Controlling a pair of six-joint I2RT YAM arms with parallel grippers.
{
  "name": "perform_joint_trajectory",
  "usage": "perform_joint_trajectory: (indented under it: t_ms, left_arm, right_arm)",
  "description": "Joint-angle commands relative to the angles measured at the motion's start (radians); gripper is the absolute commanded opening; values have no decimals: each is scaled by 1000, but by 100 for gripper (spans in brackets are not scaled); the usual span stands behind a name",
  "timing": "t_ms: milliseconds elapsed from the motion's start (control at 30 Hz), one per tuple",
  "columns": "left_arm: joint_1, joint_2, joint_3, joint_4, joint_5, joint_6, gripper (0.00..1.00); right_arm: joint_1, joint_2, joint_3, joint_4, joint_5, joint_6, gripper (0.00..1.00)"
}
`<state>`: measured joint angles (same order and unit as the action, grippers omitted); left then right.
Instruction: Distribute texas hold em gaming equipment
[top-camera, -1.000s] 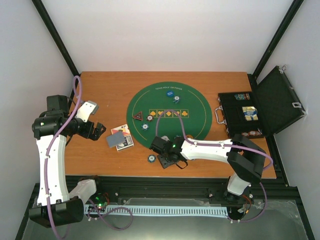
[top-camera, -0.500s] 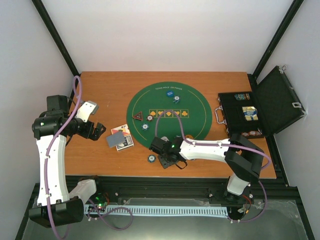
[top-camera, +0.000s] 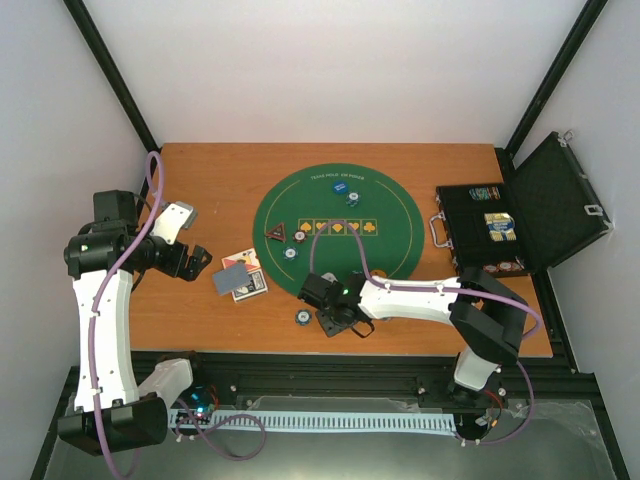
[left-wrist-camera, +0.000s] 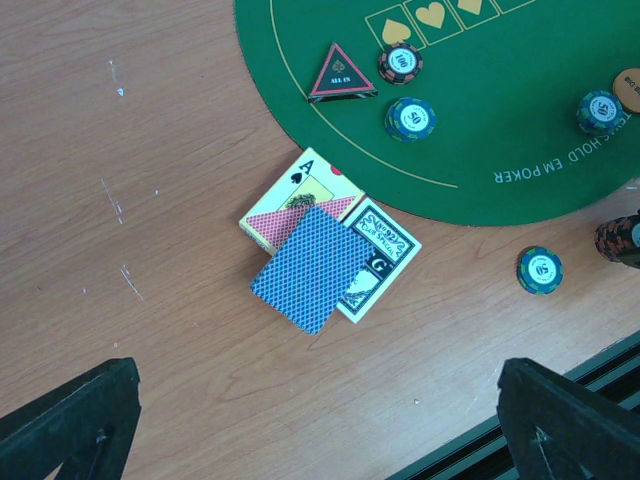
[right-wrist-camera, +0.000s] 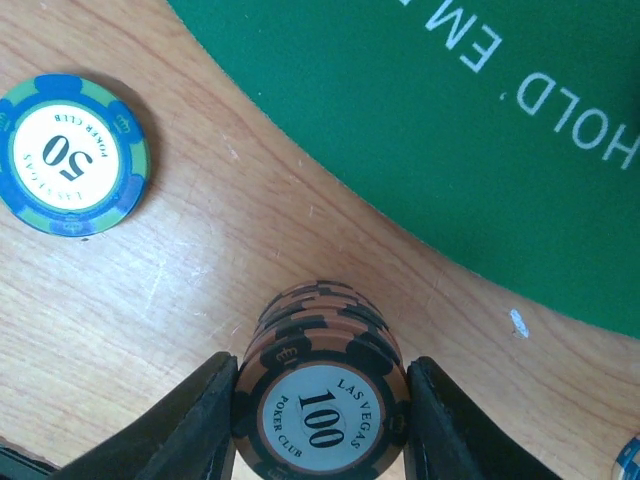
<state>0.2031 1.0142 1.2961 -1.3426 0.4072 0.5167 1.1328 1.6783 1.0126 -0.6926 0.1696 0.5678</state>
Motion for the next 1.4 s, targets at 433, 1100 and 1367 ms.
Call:
perform_joint_trajectory:
  t_ms: [433,1100,1367]
  left_arm:
    - [4,-5,15,-2,-1,-3,100]
    - [3,13,8,16,8,-12,100]
    - [4,26,-4,37,10,-14,100]
  right_arm:
    - [-143,-93,240,-142,48,-118,29]
    - [-599,552,989,-210,-76,-320,25]
    - [-597,789,1276,-267,-132,-286,24]
